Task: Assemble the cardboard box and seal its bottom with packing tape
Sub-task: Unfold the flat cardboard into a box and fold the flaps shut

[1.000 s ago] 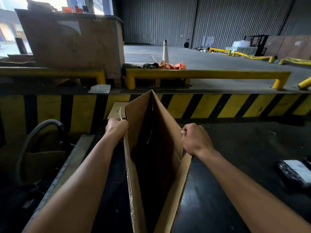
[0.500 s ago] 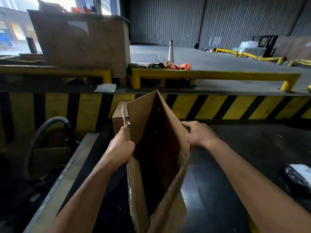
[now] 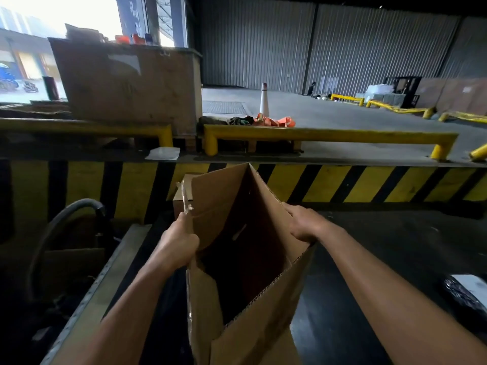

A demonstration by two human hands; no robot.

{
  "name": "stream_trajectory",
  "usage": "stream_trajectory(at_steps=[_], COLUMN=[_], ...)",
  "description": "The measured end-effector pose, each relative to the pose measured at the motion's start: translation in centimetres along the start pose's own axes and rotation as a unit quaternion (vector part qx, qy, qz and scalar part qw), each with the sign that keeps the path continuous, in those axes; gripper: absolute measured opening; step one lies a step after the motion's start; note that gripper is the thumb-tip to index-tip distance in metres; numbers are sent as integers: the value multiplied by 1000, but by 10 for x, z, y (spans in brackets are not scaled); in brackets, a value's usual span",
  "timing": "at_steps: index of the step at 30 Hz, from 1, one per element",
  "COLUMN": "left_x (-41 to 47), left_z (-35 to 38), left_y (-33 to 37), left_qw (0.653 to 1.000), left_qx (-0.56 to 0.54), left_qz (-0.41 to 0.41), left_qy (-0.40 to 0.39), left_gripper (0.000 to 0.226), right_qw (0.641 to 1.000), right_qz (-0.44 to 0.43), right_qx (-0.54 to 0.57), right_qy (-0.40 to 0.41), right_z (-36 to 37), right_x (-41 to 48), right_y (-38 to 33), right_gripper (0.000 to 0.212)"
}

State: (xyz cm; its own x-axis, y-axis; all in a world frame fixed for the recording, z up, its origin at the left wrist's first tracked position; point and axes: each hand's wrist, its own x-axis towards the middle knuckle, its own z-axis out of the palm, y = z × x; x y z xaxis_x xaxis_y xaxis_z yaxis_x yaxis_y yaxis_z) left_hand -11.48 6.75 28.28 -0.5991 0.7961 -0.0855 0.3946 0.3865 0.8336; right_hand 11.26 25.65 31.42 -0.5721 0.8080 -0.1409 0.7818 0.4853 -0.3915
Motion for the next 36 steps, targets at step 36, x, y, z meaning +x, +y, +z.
stream_trajectory(at_steps=[36], left_x=[-5], left_z=[48], left_y=[-83], left_qw=[992], left_qx=[-52], left_qz=[-103], left_qy=[43], left_gripper=[86], right_qw=[997], right_qz=[41], right_qx=[59], right_qy=[-39], right_z=[108], right_x=[-21], right_y=[60], right_gripper=[92])
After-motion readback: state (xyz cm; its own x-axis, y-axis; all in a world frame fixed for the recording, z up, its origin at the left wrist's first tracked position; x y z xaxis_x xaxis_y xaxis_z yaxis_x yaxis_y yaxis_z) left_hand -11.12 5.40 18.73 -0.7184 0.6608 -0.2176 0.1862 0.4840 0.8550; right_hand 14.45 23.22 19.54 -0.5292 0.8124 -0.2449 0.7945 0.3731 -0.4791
